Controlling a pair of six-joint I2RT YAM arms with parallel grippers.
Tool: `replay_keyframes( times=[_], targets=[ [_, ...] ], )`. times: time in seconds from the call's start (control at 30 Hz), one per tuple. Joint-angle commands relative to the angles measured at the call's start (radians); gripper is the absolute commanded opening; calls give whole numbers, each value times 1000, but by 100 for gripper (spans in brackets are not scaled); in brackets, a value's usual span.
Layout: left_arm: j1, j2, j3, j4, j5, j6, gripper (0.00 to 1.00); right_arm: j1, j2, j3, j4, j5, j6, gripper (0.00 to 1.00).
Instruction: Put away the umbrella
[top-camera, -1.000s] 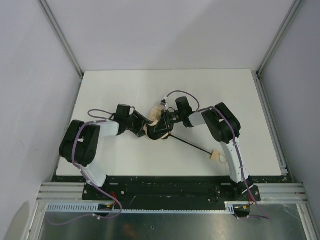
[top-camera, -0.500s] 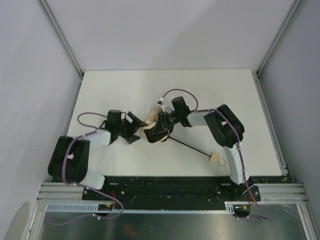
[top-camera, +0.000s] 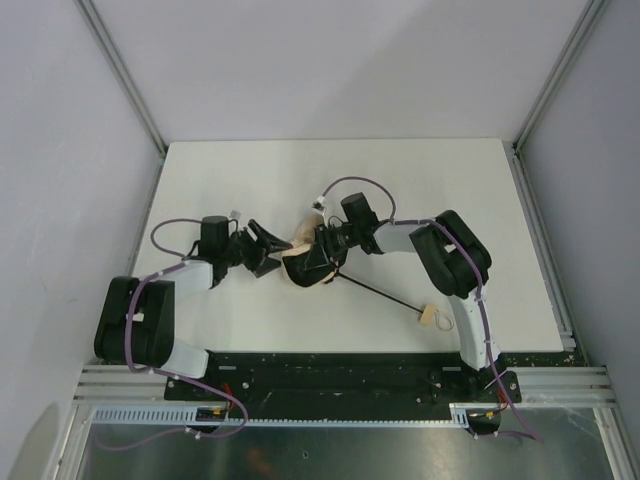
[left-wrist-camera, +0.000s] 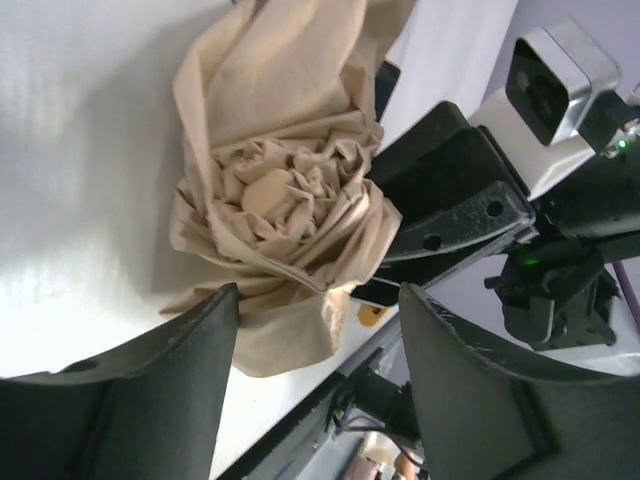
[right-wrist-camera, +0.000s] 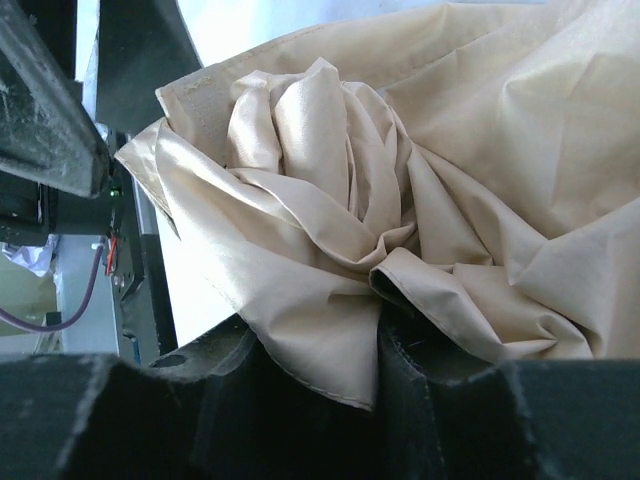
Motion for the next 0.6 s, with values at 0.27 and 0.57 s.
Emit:
replay_keyframes(
  times=[0.27,0.57],
  targets=[
    [-134,-17,223,-72,-63,131,5,7,6,-44,-237,271,-57,44],
    [-207,241,527,-219,-115,218,1,10,-11,-110,-140,352,5,52]
  ],
)
